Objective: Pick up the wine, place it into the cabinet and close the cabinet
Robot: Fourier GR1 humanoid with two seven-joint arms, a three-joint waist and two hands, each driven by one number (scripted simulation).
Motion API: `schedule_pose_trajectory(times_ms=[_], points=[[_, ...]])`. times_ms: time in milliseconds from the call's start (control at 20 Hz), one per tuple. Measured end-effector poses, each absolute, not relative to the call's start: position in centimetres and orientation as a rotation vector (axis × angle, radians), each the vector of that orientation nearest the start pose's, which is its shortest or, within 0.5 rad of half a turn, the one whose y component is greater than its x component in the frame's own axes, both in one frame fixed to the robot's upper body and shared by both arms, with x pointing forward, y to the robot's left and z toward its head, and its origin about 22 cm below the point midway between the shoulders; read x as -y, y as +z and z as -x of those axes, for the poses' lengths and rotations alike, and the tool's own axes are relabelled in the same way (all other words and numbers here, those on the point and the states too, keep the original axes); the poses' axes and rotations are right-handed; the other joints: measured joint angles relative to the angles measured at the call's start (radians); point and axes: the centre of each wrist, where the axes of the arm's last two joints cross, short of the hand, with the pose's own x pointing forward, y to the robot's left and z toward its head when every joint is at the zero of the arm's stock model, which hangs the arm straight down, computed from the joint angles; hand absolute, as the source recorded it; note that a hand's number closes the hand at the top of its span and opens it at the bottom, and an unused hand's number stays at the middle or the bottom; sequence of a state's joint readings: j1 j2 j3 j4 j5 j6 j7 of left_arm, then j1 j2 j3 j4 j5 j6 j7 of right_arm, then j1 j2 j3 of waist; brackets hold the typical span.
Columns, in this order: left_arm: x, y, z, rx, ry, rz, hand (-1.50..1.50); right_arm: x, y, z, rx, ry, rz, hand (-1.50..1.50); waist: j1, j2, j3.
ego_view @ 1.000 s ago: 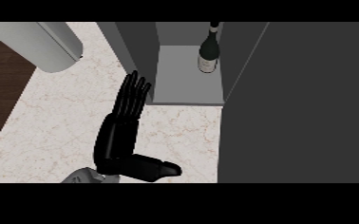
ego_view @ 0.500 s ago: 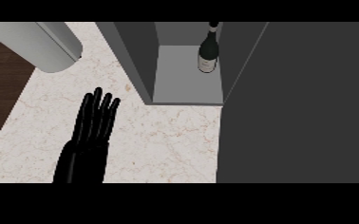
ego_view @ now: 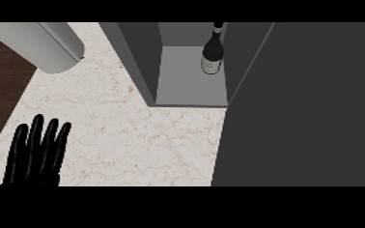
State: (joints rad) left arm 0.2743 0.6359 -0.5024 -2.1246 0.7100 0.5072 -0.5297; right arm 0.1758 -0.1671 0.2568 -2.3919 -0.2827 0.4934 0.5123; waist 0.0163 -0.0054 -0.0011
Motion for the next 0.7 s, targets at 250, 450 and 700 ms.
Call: schedule_pose_trajectory(times_ms=[250, 450, 700], points=[[-25.8, 8.3, -12.2, 1.928, 0.241, 0.192, -1.50, 18.2, 15.2, -13.9, 1.599, 0.726, -0.637, 1.50, 0.001, -0.001, -0.001], [-28.3, 8.4, -11.5, 1.930, 0.238, 0.183, -1.50, 15.3, 16.6, -13.8, 1.618, 0.751, -0.654, 1.50, 0.007, -0.002, -0.002], [-30.8, 9.6, -10.4, 1.935, 0.229, 0.173, -1.50, 12.0, 18.2, -13.4, 1.698, 0.789, -0.591, 1.50, 0.013, -0.003, -0.001]])
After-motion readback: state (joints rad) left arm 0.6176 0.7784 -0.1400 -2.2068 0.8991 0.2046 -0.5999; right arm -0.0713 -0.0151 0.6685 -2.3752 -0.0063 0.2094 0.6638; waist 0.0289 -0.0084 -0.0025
